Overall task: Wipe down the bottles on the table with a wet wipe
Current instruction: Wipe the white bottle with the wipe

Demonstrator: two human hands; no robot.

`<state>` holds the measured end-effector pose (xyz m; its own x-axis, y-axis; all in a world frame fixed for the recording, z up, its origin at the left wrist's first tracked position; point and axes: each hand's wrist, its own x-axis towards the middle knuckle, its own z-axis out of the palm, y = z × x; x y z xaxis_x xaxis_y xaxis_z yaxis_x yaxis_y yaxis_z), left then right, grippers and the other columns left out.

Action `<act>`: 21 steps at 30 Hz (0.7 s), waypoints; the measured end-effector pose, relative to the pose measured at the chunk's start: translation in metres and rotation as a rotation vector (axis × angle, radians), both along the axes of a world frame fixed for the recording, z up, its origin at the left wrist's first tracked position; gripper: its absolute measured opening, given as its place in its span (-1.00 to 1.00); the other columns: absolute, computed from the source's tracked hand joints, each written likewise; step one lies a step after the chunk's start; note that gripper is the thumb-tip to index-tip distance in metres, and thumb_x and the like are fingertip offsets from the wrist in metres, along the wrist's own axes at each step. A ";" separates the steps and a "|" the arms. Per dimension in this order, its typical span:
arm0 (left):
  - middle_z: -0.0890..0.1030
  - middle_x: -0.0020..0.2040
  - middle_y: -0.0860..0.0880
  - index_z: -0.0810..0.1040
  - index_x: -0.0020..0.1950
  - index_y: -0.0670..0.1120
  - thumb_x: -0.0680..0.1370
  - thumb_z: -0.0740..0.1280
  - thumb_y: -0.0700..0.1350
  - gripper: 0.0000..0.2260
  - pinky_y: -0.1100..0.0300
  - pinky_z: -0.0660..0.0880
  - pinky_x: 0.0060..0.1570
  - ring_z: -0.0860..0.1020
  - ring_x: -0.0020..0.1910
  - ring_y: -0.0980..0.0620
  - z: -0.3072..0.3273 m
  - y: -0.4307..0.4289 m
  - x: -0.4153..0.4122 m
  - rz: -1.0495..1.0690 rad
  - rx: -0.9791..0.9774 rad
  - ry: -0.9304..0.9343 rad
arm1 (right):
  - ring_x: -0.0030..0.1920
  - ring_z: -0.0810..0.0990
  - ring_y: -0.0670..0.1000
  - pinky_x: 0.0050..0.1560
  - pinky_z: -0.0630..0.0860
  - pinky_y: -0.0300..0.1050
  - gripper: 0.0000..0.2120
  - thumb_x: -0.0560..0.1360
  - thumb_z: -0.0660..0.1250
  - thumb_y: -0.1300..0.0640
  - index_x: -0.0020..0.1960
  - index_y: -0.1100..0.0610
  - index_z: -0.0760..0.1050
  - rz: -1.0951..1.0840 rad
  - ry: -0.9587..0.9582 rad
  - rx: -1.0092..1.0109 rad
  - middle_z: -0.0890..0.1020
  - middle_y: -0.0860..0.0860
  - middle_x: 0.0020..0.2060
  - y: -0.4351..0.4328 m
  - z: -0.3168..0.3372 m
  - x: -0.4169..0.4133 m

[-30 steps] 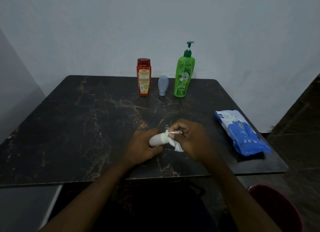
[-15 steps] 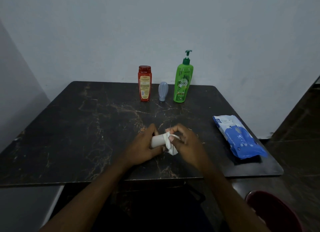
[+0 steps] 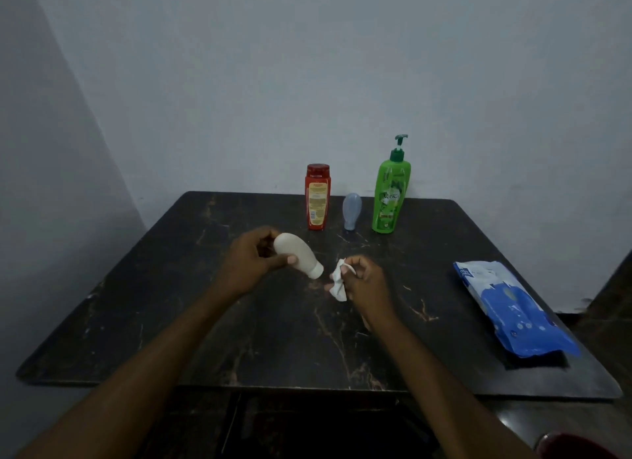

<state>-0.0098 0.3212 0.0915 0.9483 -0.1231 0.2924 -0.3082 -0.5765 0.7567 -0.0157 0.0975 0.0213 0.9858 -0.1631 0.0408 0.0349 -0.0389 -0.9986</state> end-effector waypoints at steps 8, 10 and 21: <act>0.67 0.15 -0.07 0.61 0.26 -0.11 0.54 0.49 -0.14 -0.70 0.06 0.63 0.09 0.64 0.05 0.04 0.022 0.034 0.064 0.036 0.136 -0.106 | -0.16 0.64 -0.14 -0.20 0.51 -0.32 -0.86 0.52 0.35 0.30 -0.09 0.06 0.58 -0.055 -0.080 -0.193 0.66 -0.09 -0.21 0.009 -0.005 0.061; 0.67 0.16 -0.08 0.61 0.27 -0.13 0.54 0.49 -0.15 -0.69 0.07 0.63 0.07 0.64 0.05 0.01 0.026 0.036 0.082 0.052 0.154 -0.102 | -0.17 0.64 -0.17 -0.14 0.56 -0.27 -0.83 0.52 0.33 0.31 -0.05 0.08 0.61 -0.023 -0.106 -0.230 0.67 -0.07 -0.20 0.013 -0.008 0.076; 0.64 0.22 -0.12 0.55 0.20 -0.10 0.54 0.48 -0.18 -0.74 0.14 0.54 0.07 0.59 0.10 -0.02 0.017 0.022 0.172 0.104 0.237 -0.037 | -0.08 0.63 -0.13 -0.03 0.51 -0.29 -0.85 0.57 0.31 0.23 0.05 0.08 0.63 -0.041 -0.104 -0.283 0.67 -0.07 -0.11 0.023 -0.025 0.135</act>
<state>0.1620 0.3434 0.1081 0.9488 -0.0950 0.3013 -0.2628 -0.7666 0.5859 0.1198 0.1203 -0.0037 0.9667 -0.1708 0.1907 0.1290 -0.3185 -0.9391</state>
